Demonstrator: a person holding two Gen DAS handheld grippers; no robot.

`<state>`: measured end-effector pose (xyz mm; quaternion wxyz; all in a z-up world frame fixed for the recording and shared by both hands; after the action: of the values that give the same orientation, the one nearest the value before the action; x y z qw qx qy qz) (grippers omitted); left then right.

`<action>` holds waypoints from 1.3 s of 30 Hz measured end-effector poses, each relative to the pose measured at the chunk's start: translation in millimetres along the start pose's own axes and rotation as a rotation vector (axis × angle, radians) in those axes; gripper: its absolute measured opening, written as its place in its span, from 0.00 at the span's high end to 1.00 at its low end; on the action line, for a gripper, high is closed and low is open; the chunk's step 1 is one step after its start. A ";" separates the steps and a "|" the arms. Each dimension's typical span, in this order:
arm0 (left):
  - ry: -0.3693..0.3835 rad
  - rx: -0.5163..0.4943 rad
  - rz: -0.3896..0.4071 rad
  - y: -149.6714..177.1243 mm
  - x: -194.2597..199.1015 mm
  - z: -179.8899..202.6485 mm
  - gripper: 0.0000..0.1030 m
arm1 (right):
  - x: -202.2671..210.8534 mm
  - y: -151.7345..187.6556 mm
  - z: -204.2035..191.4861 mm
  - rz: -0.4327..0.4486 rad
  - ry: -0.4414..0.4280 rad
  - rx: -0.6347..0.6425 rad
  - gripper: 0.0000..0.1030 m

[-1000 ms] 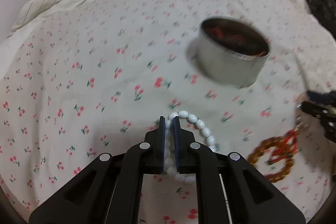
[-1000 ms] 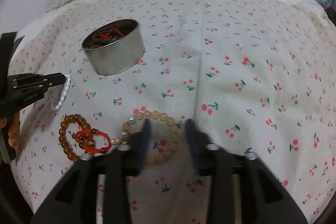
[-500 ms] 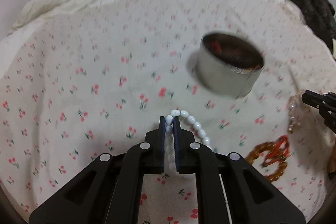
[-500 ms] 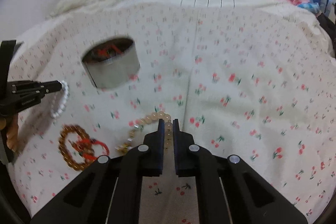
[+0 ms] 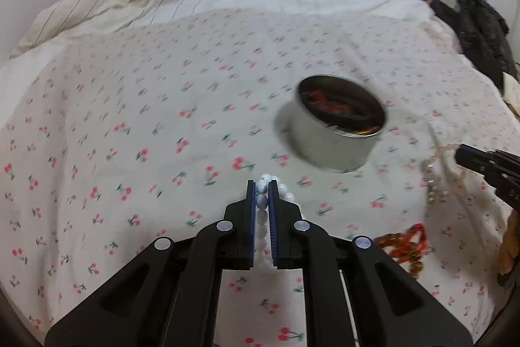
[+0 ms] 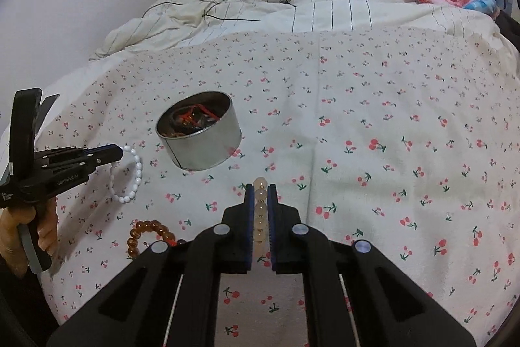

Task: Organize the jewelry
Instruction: 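Lift both held bracelets and carry them over the silver tin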

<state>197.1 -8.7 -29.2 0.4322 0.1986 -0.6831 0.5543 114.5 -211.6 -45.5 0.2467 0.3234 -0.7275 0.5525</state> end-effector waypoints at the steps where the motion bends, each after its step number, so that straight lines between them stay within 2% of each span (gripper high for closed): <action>1: -0.002 0.009 -0.005 1.0 -0.6 -2.4 0.94 | -0.7 0.0 0.2 0.000 0.002 -0.001 0.92; 7: 0.047 0.031 0.026 -1.2 9.2 -6.8 0.94 | 9.2 -6.8 0.8 0.045 -0.012 -0.007 0.92; 9: 0.031 0.030 0.027 -1.9 10.5 -9.4 0.94 | 10.8 -8.1 0.3 0.047 -0.016 -0.006 0.92; 15: 0.115 0.124 0.047 -5.9 18.3 -26.6 0.94 | 18.9 -11.6 -0.6 0.073 -0.052 -0.012 0.92; 20: 0.149 0.063 0.083 -13.5 28.5 -3.3 0.94 | 23.2 -14.4 0.8 0.084 -0.087 -0.031 0.92; 23: 0.137 0.024 0.089 -17.8 32.8 9.3 0.94 | 25.8 -17.1 0.5 0.092 -0.122 -0.050 0.92; 31: 0.210 -0.014 0.118 -40.0 50.0 42.0 0.93 | 22.1 -31.1 -3.4 0.090 -0.242 -0.091 0.92; 39: 0.280 -0.026 0.148 -77.3 52.7 68.8 0.93 | 24.8 -42.0 1.3 0.101 -0.285 -0.112 0.92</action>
<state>200.8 -85.4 57.9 0.4836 0.0627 -0.6359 0.5982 129.2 -225.3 -1.0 0.1305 0.3473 -0.8003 0.4711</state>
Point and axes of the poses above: each gripper's, at about its wrist camera, not at the fingertips, and x roughly against the way its jaws point, z to its right, y to its underside, the point moved 3 cm from there along -x, roughly the way its jaws point, and after that the axes turned 2 degrees about -x, right-handed, at the moved point
